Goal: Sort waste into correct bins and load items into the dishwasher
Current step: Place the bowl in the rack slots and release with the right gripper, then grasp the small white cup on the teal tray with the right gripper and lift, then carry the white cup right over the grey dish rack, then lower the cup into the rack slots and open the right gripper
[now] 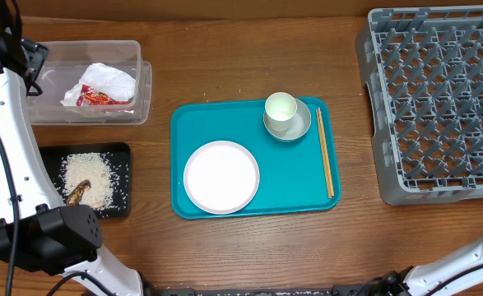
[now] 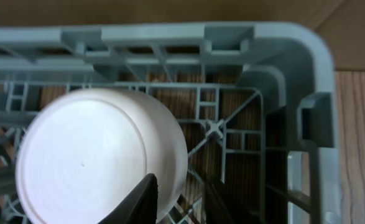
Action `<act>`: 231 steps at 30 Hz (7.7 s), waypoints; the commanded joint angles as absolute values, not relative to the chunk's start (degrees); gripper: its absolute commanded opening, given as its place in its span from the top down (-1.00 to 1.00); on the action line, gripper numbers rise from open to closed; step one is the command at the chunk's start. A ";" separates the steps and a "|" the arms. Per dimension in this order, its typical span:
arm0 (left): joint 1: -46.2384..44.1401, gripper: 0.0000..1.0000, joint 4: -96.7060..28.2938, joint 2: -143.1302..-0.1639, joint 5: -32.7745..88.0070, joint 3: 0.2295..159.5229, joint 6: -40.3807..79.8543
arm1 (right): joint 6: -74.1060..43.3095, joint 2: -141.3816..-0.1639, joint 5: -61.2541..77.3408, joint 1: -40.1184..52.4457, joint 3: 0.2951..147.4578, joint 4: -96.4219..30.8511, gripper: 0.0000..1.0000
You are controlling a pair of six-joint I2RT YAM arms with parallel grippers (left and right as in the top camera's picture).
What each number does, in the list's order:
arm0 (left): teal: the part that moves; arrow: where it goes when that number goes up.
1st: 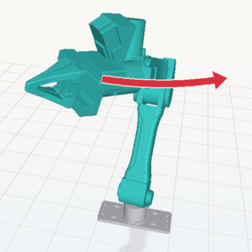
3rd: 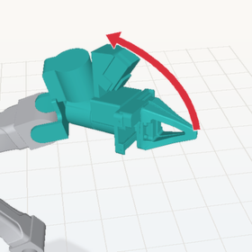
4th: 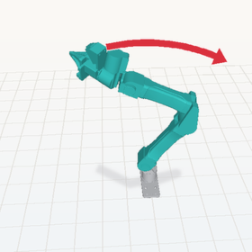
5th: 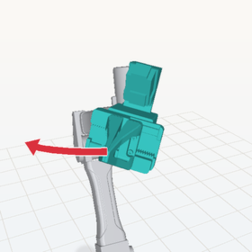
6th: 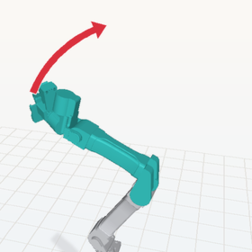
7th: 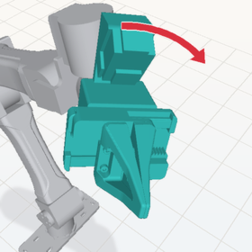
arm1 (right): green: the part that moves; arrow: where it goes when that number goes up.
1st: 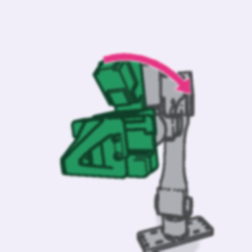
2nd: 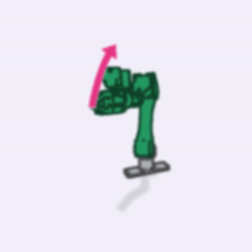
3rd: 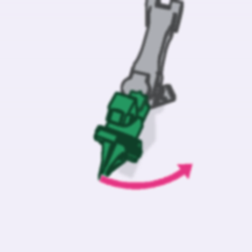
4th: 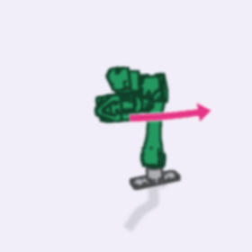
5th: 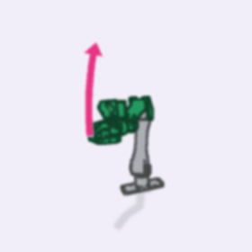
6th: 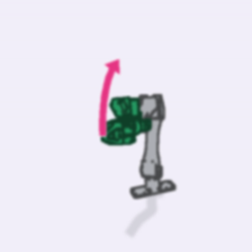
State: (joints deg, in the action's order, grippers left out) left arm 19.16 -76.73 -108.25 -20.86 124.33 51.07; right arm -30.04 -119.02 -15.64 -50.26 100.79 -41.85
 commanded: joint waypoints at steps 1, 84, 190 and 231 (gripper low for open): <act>19.00 -1.00 -76.64 -108.47 -21.98 124.55 51.03 | -33.36 -109.30 -15.35 -49.82 100.99 -40.82 0.42; 19.00 -1.00 -76.64 -108.47 -21.98 124.55 51.03 | -11.73 -116.71 4.64 -5.65 134.13 -64.10 0.93; 19.00 -1.00 -76.64 -108.47 -21.98 124.55 51.03 | -17.93 -149.60 40.97 -52.42 132.27 -33.12 0.74; 19.00 -1.00 -76.62 -108.47 -21.98 124.55 51.03 | -8.86 -141.18 -6.68 -32.75 136.09 -41.78 0.91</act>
